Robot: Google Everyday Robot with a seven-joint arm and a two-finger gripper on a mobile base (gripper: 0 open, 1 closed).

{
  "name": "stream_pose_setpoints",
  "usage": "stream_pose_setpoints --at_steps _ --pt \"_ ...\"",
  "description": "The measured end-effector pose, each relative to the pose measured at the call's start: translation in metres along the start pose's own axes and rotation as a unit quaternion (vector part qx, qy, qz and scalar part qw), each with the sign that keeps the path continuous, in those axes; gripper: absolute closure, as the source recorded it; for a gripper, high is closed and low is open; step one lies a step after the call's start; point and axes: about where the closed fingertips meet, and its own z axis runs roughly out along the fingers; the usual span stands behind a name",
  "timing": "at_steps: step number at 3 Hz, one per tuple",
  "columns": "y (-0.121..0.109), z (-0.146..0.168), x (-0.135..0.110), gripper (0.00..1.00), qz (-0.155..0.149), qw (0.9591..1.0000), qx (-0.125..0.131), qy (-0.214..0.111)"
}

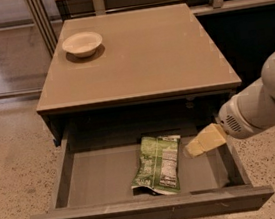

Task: Pick green jalapeno chip bag from top drawer and place on counter

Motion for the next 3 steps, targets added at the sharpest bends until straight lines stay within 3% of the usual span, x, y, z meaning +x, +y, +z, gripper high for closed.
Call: stream_pose_setpoints --at_steps 1,2,3 --pt "0.019 0.035 -0.018 0.0 -0.005 0.9996 -0.029 -0.002" --pt "0.057 0.099 -0.022 0.0 -0.019 0.9977 -0.06 0.026" --pt "0.059 0.1 -0.022 0.0 -0.02 0.9976 -0.06 0.027"
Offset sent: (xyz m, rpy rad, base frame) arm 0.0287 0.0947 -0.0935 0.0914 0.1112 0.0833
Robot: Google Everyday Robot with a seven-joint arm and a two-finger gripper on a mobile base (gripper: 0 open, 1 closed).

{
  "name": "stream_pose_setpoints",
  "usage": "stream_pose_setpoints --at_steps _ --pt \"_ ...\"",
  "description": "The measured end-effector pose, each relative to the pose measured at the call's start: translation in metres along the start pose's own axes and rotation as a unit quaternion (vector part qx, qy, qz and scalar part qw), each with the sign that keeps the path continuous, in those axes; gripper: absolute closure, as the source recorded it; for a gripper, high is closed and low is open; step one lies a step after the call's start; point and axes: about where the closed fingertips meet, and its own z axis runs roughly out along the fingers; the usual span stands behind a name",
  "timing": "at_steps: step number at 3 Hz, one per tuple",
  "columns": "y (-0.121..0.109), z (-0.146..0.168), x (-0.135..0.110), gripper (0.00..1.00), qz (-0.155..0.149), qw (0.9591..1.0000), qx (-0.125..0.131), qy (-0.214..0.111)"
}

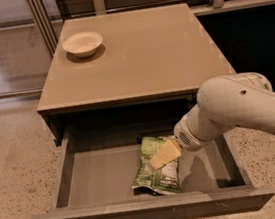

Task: Pick green jalapeno chip bag from top drawer and place on counter

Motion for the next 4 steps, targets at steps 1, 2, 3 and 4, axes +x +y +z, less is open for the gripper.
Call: stream_pose_setpoints --at_steps 1,2,3,4 --pt "-0.002 -0.003 0.008 0.0 0.011 0.9997 0.02 -0.005" --pt "-0.007 0.019 0.018 0.0 0.022 0.9994 0.028 -0.004" --pt "-0.014 0.05 0.014 0.0 0.017 0.9996 0.023 -0.001" --pt "-0.014 0.079 0.004 0.0 0.018 0.9998 0.005 -0.003"
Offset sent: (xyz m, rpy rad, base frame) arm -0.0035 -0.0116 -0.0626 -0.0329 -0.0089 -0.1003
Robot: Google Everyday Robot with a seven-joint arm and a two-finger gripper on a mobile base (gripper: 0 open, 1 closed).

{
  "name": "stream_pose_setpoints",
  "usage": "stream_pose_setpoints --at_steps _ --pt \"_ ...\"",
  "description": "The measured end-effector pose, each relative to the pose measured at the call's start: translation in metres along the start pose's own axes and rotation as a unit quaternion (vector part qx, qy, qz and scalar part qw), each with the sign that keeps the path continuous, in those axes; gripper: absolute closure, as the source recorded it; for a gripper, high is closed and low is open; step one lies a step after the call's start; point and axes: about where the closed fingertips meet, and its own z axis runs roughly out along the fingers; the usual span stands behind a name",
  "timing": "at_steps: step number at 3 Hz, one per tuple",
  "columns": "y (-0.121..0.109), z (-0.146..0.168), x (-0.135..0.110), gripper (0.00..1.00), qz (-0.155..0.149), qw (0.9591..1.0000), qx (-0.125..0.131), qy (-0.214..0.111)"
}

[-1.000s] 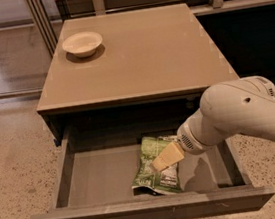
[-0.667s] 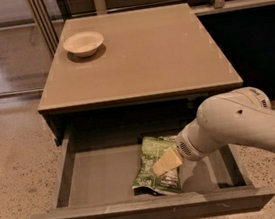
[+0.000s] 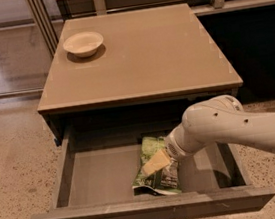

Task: Pick green jalapeno chip bag from top drawer and place on counter

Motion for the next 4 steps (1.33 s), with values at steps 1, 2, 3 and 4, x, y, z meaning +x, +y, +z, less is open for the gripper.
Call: stream_pose_setpoints --at_steps 1,2,3,4 --pt "0.002 0.033 -0.004 0.0 0.001 0.9999 -0.015 0.006" --pt "0.0 0.051 0.003 0.0 0.008 0.9996 -0.021 0.017" --pt "0.0 0.051 0.004 0.19 0.008 0.9996 -0.021 0.017" --pt "0.0 0.051 0.004 0.5 0.008 0.9996 -0.021 0.017"
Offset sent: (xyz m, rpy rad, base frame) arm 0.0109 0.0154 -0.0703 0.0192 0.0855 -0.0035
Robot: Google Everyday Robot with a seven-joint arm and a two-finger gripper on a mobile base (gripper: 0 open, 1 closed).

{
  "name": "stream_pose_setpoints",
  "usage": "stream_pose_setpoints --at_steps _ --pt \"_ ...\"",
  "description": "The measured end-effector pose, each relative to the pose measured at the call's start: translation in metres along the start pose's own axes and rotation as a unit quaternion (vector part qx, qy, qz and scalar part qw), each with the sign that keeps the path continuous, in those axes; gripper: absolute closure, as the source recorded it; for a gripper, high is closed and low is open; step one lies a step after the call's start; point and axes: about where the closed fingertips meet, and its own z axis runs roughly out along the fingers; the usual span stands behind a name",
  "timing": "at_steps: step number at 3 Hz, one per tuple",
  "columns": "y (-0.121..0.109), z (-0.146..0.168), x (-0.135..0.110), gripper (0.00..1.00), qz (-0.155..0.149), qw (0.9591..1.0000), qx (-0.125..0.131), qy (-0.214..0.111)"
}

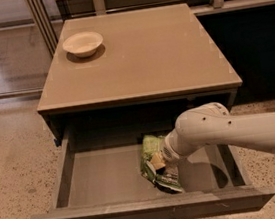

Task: Pick green jalapeno chip bag from top drawer and place on counter

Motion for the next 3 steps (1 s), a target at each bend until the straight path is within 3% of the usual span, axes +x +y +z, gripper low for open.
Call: stream_pose_setpoints --at_steps 2,3 --pt "0.0001 -0.0003 -0.0001 0.97 0.0 1.0 0.0 0.0" --pt "0.0013 -0.0073 -0.0032 1.0 0.0 1.0 0.0 0.0"
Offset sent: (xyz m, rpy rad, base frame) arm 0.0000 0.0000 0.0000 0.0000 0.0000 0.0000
